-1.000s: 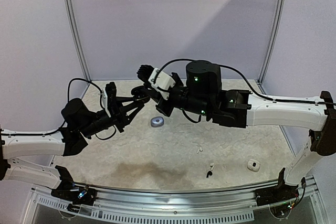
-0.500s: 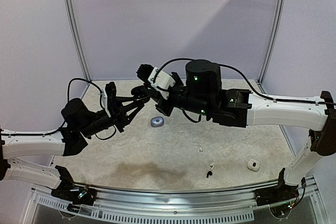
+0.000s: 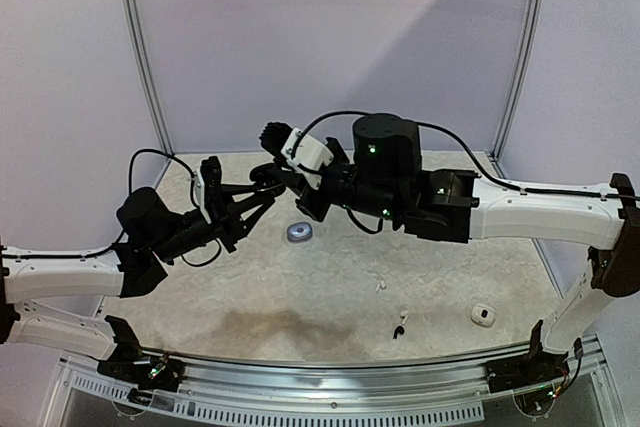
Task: Insert the wireless bluetooth earbuds into the charging case
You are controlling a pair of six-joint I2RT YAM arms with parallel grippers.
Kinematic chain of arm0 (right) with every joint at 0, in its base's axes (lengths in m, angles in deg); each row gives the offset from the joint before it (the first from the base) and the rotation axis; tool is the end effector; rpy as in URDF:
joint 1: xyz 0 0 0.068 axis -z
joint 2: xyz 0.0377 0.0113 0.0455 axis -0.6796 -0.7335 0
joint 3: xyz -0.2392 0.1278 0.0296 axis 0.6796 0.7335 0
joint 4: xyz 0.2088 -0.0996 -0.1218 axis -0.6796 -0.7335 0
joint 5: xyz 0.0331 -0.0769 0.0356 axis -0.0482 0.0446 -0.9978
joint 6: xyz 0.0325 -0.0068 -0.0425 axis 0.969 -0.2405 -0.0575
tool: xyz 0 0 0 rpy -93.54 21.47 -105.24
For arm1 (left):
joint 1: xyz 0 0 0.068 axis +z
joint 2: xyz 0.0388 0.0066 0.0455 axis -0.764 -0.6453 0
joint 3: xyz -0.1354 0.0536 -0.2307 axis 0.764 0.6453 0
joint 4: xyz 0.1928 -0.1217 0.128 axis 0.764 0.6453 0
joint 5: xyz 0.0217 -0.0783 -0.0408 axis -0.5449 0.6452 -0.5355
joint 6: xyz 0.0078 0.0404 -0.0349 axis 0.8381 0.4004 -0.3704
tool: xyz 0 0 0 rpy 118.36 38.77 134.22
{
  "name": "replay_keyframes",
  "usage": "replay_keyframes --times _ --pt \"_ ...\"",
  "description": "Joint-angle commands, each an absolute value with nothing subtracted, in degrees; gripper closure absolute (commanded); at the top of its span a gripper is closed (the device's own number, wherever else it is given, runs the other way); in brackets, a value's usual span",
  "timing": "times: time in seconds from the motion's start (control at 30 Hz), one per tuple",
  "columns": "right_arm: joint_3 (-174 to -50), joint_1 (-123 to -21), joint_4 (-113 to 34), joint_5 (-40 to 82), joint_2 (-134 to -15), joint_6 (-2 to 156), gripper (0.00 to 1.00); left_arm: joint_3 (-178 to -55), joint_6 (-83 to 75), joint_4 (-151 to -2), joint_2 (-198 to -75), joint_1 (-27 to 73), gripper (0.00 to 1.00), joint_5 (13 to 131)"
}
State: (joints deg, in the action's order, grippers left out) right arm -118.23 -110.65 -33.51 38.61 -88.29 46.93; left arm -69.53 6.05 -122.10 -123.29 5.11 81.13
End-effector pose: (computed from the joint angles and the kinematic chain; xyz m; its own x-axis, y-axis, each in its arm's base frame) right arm 0.1573 0.3701 0.3674 0.2927 -0.3180 -0.9018 -0.7984 0.4377 -0.4135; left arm 0.1599 -0.1732 0.2678 0.1148 -0.1401 -0.9835 0.8804 0.4728 0.0354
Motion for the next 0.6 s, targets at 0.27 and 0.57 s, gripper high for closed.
replay_keyframes --times 0.27,0.57 --pt "-119.3 -110.1 -35.1 40.8 -90.2 47.5 0.8 -69.3 6.4 -125.6 -123.1 4.7 1.0 83.3" --pt "-119.9 -110.1 -35.2 41.1 -90.5 47.5 0.8 -69.5 6.1 -125.6 -123.1 4.7 1.0 82.9"
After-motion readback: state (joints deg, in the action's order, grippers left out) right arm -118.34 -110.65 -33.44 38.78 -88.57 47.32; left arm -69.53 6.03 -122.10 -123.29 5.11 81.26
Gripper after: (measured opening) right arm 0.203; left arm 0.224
